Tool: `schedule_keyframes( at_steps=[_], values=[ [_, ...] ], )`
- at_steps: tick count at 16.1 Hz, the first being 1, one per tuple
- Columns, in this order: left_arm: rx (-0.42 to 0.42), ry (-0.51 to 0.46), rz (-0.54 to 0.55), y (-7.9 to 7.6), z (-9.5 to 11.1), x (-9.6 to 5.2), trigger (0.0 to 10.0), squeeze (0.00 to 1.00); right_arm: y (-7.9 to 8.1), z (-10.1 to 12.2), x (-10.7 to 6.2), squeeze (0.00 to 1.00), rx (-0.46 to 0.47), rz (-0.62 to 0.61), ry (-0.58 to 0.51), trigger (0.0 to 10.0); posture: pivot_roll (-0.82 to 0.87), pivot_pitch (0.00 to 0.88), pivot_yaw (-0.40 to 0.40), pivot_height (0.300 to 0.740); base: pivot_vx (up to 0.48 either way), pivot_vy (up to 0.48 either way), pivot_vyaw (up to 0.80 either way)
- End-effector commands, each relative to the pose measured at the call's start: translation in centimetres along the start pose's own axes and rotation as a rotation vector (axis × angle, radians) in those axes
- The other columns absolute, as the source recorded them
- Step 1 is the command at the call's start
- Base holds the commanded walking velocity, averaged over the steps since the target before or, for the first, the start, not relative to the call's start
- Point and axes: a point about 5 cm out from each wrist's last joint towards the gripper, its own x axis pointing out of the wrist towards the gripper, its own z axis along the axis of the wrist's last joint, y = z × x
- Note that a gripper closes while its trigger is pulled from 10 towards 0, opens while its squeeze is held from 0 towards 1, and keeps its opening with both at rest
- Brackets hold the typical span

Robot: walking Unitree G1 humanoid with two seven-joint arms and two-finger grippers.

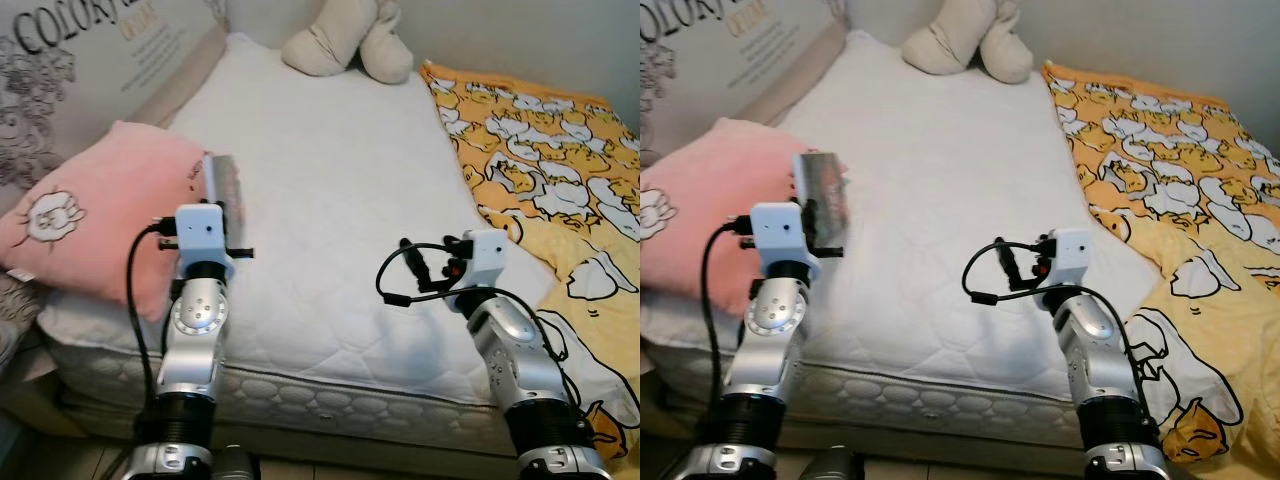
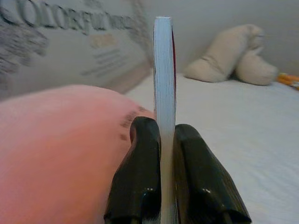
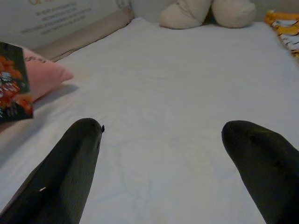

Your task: Clean up the room

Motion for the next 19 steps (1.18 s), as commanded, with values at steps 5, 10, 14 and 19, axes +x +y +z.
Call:
schedule_keyframes(
  at_steps=[5,10,14,19],
  values=[
    [0.020,-0.025,0.006,-0.3,1.1,1.2,0.0,0.00,-0.8,0.1,-0.3,0.36,0.000,-0.035,-0.004,10.0,0.00,0.000,-0.113,0.740,0.074,0.233,0.13],
    [0.007,0.004,-0.065,-1.4,1.2,2.1,0.0,0.00,-0.7,-0.2,-0.2,0.34,0.006,-0.038,0.006,10.0,0.00,0.000,-0.107,0.740,0.358,0.000,0.38],
    [-0.018,-0.034,-0.300,-2.5,2.9,4.1,0.0,0.00,-0.6,-0.2,-0.4,0.34,0.002,-0.033,0.003,10.0,0.00,0.000,-0.109,0.740,0.000,0.000,0.00],
    [-0.286,0.103,-0.616,-4.7,3.8,6.6,0.0,0.00,-0.3,-0.6,-1.7,0.34,-0.017,-0.011,0.025,10.0,-0.06,0.000,-0.125,0.740,0.000,0.000,0.00]
  ],
)
